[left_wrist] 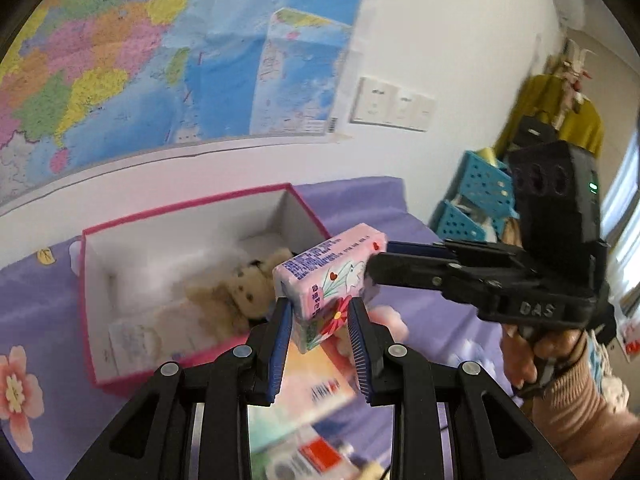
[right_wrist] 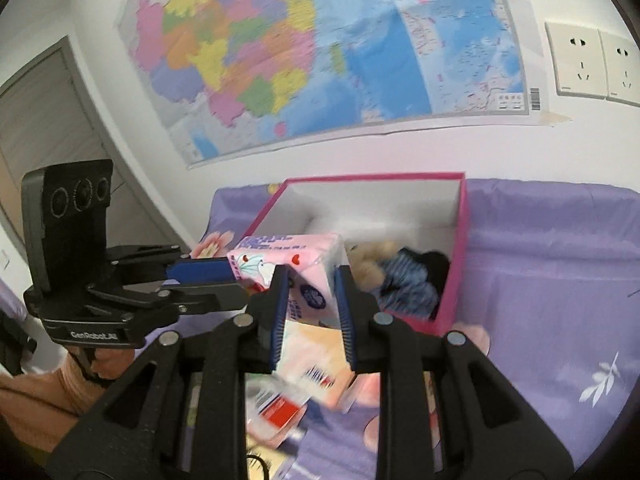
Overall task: Organize soft objects
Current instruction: 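Lift the pink tissue pack into the pink box and open the left gripper, then return the left gripper to the pile and grasp the yellow tissue pack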
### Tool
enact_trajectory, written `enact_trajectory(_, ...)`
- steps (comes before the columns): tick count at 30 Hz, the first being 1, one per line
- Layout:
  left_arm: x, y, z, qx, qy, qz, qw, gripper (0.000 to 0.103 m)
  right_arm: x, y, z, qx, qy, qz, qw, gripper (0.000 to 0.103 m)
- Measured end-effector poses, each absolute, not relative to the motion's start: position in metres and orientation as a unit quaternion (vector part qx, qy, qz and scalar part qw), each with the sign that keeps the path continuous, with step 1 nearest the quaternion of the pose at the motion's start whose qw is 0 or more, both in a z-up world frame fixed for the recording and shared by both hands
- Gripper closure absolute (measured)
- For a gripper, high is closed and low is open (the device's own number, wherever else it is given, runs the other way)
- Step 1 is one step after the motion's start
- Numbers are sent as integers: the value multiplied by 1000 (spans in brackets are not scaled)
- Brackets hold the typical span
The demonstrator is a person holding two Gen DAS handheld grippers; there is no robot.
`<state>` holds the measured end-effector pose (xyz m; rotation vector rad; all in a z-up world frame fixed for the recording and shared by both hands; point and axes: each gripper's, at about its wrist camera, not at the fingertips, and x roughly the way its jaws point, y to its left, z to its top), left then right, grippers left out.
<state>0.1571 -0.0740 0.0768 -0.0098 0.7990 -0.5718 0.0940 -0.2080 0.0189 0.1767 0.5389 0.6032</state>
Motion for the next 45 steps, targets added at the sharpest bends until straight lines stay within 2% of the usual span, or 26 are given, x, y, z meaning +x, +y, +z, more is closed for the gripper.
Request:
enact_trajectory(16, 259, -97, 39, -35, 456, -189, 869, 74, 190, -228, 7, 136, 292, 225, 919, 76)
enact_trajectory(19, 266, -93, 32, -47, 472, -174, 863, 56, 194, -230, 5, 139, 287, 208, 925, 76)
enact_trajectory(20, 265, -92, 32, -47, 470, -171, 865, 56, 194, -231, 4, 140, 286, 207, 925, 76)
enact_trajectory(29, 232, -79, 43, -20, 438, -187, 879, 56, 163, -233, -1, 127, 283, 220, 925, 76)
enact_trajectory(38, 160, -66, 69, -4, 389, -244, 888, 56, 100, -232, 8, 120, 264, 270, 918, 75)
enact_trajectory(45, 101, -52, 68, -5, 370, -278, 886, 56, 51, -225, 7, 101, 262, 301, 911, 74)
